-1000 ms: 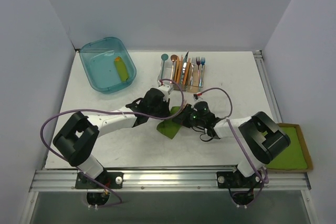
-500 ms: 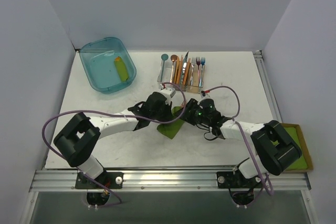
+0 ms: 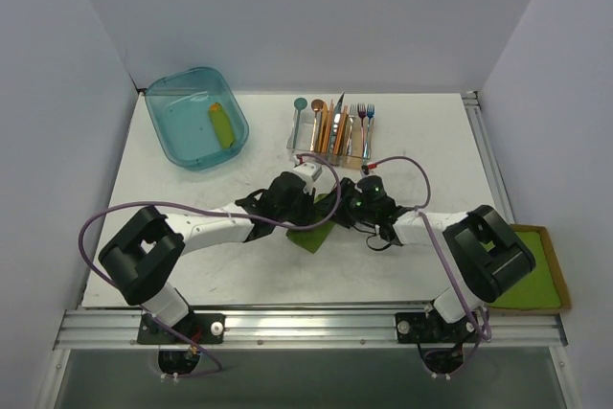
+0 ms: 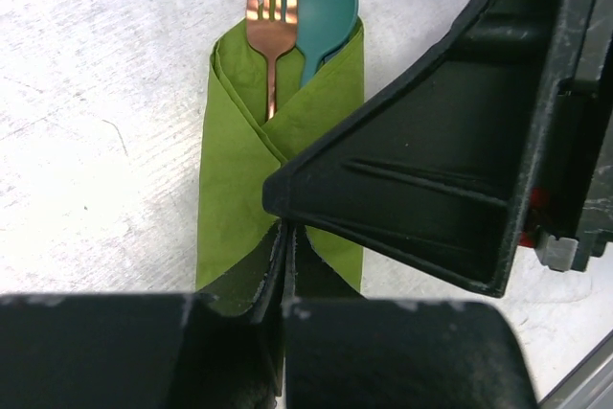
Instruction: Place the utensils on the paper napkin and roll it up
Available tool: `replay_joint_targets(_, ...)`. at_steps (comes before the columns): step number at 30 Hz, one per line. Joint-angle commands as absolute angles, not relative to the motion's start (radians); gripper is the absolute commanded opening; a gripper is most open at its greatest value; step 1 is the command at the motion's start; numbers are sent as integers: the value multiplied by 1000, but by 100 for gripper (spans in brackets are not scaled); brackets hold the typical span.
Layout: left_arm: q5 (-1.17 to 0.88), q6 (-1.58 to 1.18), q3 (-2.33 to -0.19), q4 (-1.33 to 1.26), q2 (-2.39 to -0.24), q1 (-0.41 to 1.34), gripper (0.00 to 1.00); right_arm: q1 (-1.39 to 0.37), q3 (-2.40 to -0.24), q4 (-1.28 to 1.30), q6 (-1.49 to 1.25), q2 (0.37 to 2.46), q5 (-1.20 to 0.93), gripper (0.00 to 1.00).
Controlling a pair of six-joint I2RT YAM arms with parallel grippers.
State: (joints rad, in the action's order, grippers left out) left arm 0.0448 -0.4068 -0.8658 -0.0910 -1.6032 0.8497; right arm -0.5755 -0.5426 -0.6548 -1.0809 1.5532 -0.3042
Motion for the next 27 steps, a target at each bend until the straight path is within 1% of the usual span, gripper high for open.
replay_joint_targets(1, 66, -405, -862, -146, -1575, 856, 3, -572, -575, -684, -1111, 1558, -321, 44)
replay_joint_targets(11, 57, -393, -853, -170, -1568, 861, 4, -587, -609, -719, -1137, 1631, -341, 41)
replay_joint_targets(16, 55, -382, -851, -173, -1559, 868, 4, -588, -609, -732, -1141, 1644, -342, 34)
replay_joint_targets(18, 52, -380, -848, -178, -1554, 870, 4, -586, -604, -741, -1147, 1643, -342, 29)
replay_joint_targets(20, 54, -377, -845, -176, -1549, 873, 5, -584, -604, -738, -1146, 1643, -342, 27)
replay_joint_targets(21, 54, -376, -844, -178, -1545, 876, 7, -584, -604, -736, -1146, 1643, -341, 21)
replay_joint_targets(23, 55, -376, -836, -181, -1539, 876, 9, -584, -604, -733, -1144, 1644, -341, 16)
replay_joint_targets(24, 55, -376, -831, -184, -1533, 877, 14, -584, -603, -732, -1144, 1644, -339, 11)
replay_joint_targets(27, 61, -373, -818, -190, -1510, 877, 23, -583, -597, -733, -1144, 1646, -337, 4)
